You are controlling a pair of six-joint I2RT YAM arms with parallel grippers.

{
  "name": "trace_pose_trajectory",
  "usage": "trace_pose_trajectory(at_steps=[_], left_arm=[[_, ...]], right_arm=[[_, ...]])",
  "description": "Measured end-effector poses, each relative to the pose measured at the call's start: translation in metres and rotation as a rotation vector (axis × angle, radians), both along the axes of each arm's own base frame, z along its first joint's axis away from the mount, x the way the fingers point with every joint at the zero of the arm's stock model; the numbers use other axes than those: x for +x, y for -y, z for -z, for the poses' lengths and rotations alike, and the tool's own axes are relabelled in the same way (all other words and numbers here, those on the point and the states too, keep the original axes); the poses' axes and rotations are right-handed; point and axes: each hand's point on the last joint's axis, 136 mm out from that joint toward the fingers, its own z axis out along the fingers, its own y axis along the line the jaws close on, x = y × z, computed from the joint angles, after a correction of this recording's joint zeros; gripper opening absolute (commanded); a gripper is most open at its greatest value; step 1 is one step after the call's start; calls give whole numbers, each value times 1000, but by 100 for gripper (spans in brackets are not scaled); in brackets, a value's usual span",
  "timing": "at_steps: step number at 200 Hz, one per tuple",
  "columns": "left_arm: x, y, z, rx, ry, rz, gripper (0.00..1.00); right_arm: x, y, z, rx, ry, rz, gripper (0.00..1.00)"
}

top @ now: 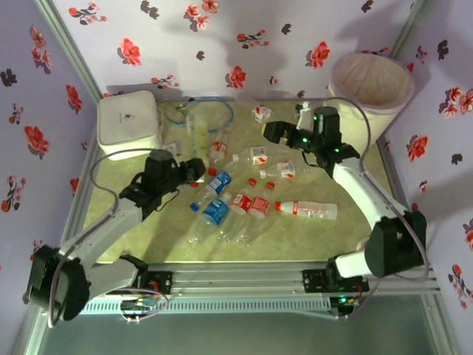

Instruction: Put the plastic bottles in the bin

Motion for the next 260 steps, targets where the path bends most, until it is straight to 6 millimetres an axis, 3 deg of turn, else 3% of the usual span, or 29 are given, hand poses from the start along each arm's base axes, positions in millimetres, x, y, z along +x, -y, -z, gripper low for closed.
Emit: trace_pose_trajectory(at_steps=[19,38,59,84,105,129,167,202,213,246,260], left_arm=[[-9,34,14,-20,-30,118,42],[-15,55,17,-41,-38,190,40],[-10,69,5,-80,-8,223,39],[0,83,-12,-124,37,248,38],[3,89,-18,-150,56,258,36],[5,92,-20,-162,64,261,36],[10,96,-24,-177,80,264,35],[11,96,-24,-179,80,263,36],[11,96,-24,-180,82,263,40],[10,92,-32,-172,109,255,74],[7,88,-41,-173,127,246,80]], right_arm=[[-3,-28,1,47,-33,-74,93],[-11,-50,0,61,-45,-140,93],[-13,-68,0,74,-57,-193,95],[-10,-81,15,75,-105,-229,95],[-8,-91,28,49,-155,-245,92],[-11,-96,38,34,-191,-256,75],[-10,-94,41,21,-202,-246,59],[-9,-93,40,9,-202,-242,50],[-9,-93,38,2,-198,-242,49],[-4,-91,28,-31,-169,-232,46],[9,-80,16,-66,-117,-185,45]])
